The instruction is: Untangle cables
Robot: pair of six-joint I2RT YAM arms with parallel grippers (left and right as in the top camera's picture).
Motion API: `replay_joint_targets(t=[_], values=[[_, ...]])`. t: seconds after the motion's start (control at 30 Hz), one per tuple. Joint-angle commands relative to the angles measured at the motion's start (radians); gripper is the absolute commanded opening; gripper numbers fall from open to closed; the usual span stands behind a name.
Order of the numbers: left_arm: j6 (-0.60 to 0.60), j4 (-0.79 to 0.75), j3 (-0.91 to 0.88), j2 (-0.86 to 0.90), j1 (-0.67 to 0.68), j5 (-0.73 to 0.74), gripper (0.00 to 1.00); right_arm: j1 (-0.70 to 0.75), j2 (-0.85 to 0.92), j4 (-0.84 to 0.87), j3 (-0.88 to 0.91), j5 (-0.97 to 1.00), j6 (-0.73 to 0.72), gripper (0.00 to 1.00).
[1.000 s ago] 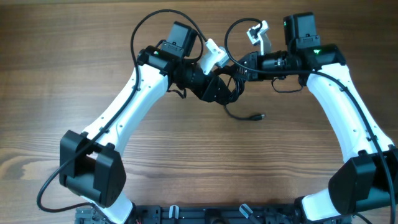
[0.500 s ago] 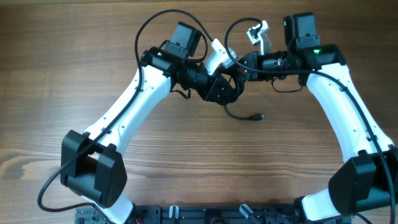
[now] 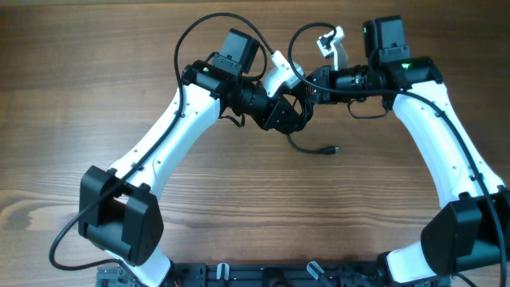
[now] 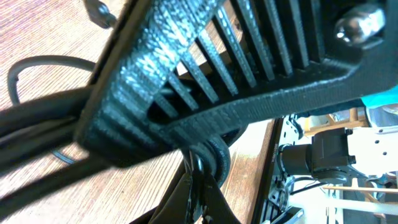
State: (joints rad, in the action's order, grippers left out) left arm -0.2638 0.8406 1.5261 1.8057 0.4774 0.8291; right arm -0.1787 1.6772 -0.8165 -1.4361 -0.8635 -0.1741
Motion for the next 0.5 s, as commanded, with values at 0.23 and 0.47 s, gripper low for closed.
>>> replay_joint_targets(t=[0.23,0.47], values=[[0.195,0.039,-0.002,-0.149,-0.152,-0.091,0.04,-0.001,0.003,-0.014,-0.016,0.354,-0.257,0.04],[0.357,0.018,-0.002,-0.336,-0.206,-0.184,0.04,-0.001,0.003,-0.019,-0.015,0.419,-0.230,0.04]])
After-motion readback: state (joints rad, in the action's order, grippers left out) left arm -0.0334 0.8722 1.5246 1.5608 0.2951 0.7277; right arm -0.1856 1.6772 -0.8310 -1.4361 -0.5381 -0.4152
